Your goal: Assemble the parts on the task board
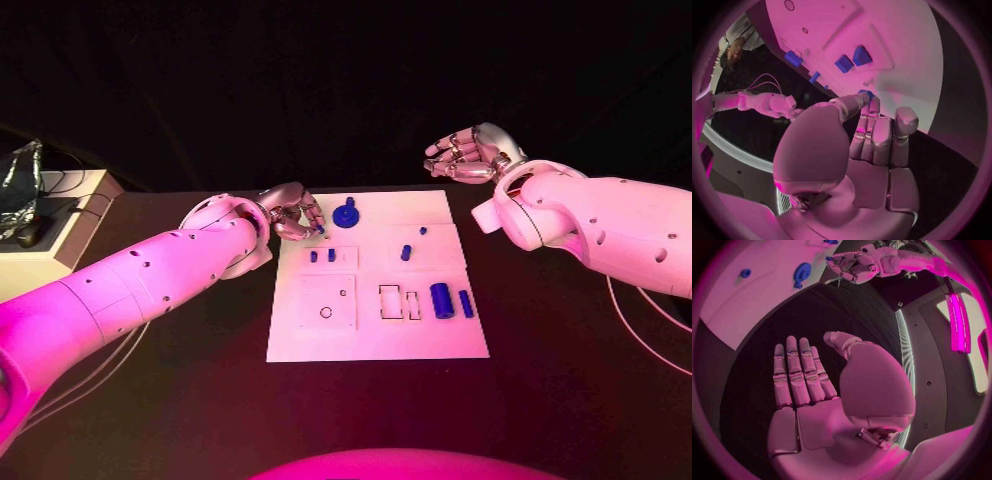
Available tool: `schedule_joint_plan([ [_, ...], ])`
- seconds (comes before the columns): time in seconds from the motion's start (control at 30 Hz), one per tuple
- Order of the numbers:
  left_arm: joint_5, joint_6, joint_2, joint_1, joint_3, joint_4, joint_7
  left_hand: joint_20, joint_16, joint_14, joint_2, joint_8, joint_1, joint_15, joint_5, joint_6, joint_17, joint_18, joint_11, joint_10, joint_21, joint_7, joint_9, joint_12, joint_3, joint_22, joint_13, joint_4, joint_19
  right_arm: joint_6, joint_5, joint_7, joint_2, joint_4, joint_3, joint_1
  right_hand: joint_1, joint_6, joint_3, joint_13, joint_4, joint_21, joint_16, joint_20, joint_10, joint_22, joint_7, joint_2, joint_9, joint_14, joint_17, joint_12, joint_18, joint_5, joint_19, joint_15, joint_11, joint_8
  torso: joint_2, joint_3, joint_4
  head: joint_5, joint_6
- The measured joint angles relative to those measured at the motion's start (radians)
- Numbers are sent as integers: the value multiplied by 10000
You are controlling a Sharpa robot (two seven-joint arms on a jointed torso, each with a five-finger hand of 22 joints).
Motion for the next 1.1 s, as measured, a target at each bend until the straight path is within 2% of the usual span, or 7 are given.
schedule_joint_plan([
  [0.47,-61,192,152,-19,-9,-36,2,0,0,0,40,0,-40,0,0,-1,-36,1,-1,73,0,0,-3,-1,0,0,-3,0,0,2,-1,1,20,-1,0,0,0,-1,0,0,0,0,-39,0,6,-16,-1,0,7,0,1,0,0,0,0,0,6,0,-3,7,-7,21,-45],
  [1.1,-103,418,149,-21,-38,-53,-64,0,0,-1,39,0,-39,0,-1,-1,-97,1,-1,72,0,0,-7,-56,27,1,-3,-26,0,1,-2,2,24,4,0,2,0,-1,0,0,0,0,-38,0,7,-24,-1,0,6,0,-9,0,0,0,0,0,7,0,-10,-6,5,3,-91],
])
